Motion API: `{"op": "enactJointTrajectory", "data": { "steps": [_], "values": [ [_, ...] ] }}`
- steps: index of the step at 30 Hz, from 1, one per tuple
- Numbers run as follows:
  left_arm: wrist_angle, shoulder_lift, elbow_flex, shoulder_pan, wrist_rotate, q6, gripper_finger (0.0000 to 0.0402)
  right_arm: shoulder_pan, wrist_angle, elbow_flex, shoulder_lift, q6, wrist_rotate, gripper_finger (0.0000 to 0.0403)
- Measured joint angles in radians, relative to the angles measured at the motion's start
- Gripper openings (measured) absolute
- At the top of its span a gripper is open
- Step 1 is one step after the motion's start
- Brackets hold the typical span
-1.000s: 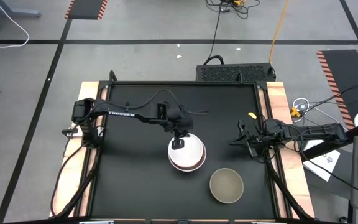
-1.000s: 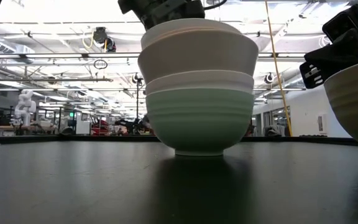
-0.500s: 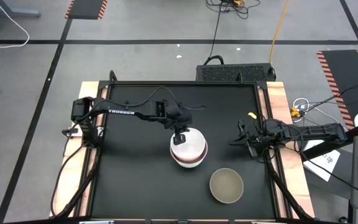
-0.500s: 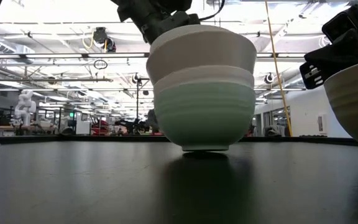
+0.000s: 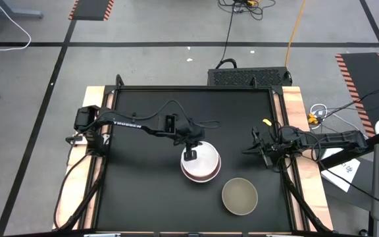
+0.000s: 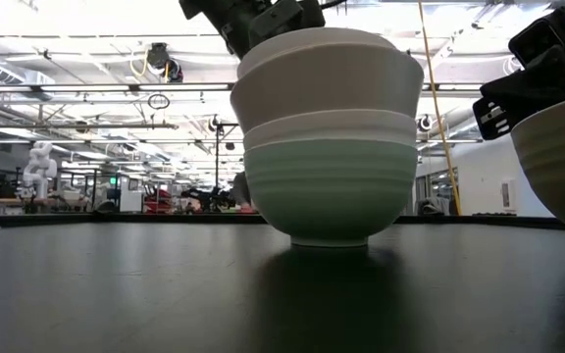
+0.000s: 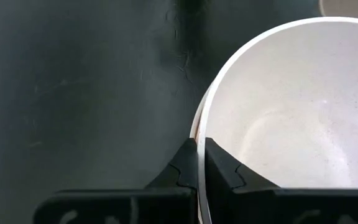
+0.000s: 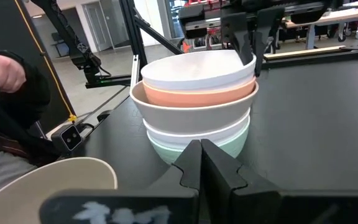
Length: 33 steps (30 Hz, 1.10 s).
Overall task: Nest bowls inside each other
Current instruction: Stack the white bowl on the orange bowl, then stack the brown bowl on the white bowl
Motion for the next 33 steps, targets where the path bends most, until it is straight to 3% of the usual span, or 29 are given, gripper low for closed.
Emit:
{"op": "enactJointTrajectory", "data": {
  "steps": [5, 20, 33],
  "values": [
    [0.006, 0.002, -0.003, 0.000, 0.014, 0.009, 0.0029, 0.000, 0.000, 0.000, 0.000, 0.005, 0.000, 0.0000],
    [0.048, 0.006, -0.001, -0.031, 0.024, 0.064, 0.0170, 0.000, -0.001, 0.000, 0.000, 0.006, 0.000, 0.0000],
    [-0.028, 0.002, 0.161, -0.072, 0.023, 0.137, 0.0255, 0.000, -0.002, 0.000, 0.000, 0.007, -0.001, 0.0000]
  ]
}}
